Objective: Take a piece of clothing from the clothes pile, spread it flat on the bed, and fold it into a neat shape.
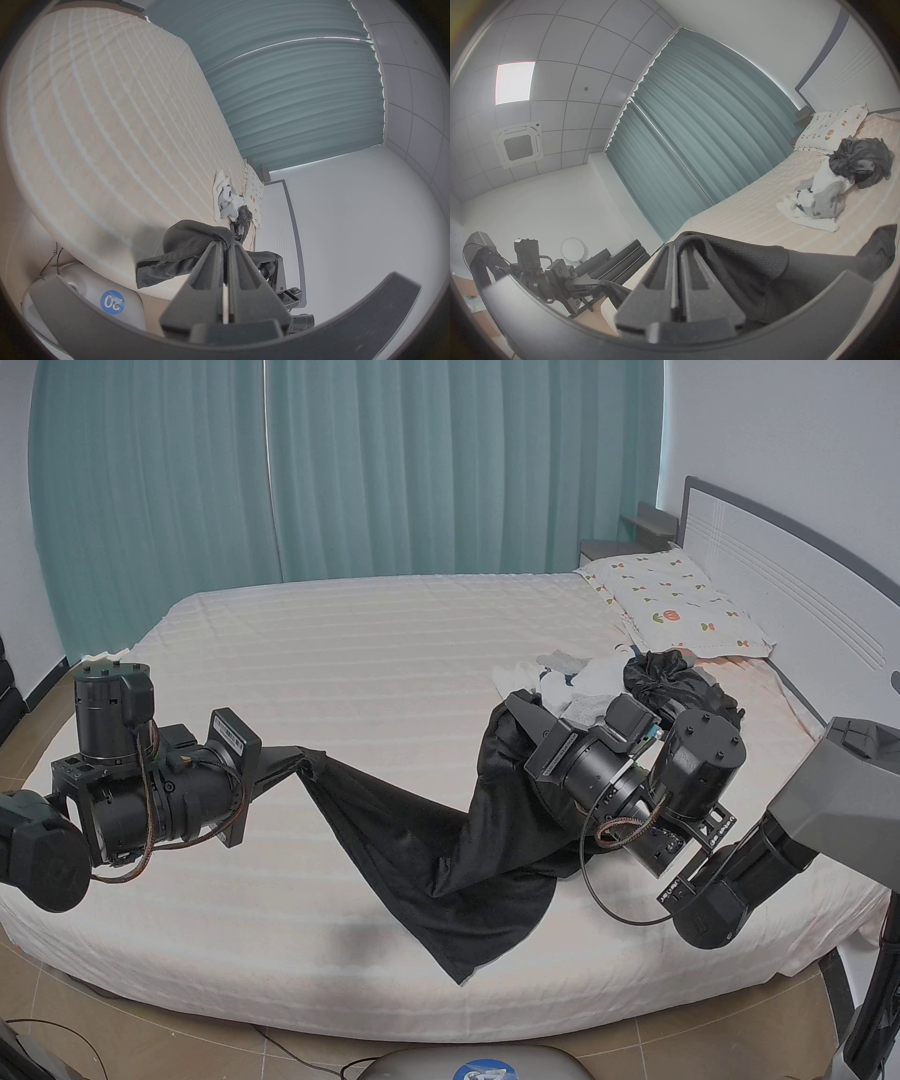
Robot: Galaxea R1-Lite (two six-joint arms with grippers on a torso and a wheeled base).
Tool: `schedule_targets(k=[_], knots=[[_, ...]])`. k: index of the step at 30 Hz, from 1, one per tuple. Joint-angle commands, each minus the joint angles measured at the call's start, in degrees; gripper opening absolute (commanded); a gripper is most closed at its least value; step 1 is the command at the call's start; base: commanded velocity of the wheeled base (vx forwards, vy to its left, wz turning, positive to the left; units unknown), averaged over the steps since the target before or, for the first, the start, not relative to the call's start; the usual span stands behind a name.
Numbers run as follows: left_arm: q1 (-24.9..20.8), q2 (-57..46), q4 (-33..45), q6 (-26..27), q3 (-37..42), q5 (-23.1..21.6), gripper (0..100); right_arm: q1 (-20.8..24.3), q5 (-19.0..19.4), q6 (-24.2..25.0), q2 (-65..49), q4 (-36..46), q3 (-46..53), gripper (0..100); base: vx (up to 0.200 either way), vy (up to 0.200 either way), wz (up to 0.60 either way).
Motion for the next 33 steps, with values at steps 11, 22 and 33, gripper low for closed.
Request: schedule_targets(k=[11,22,33], knots=[[0.23,-1.8,0.0,0.07,0.1,0.03,0,0.93,0.16,-0.32,-0.31,-0.17,-0.58,0,0.0,0.2,0.0],[0.5,-1.54,0.0,0.07,0.1,-0.06,0,1.37,0.25,-0.23,0.22,-0.17,-0.58,0,0.0,0.2,0.0],[0.41,-1.28,0.08,-0.02,0.18,-0.23,0,1.29,0.16,-0.23,1.63,-0.26,-0.58,0,0.0,0.2,0.0]])
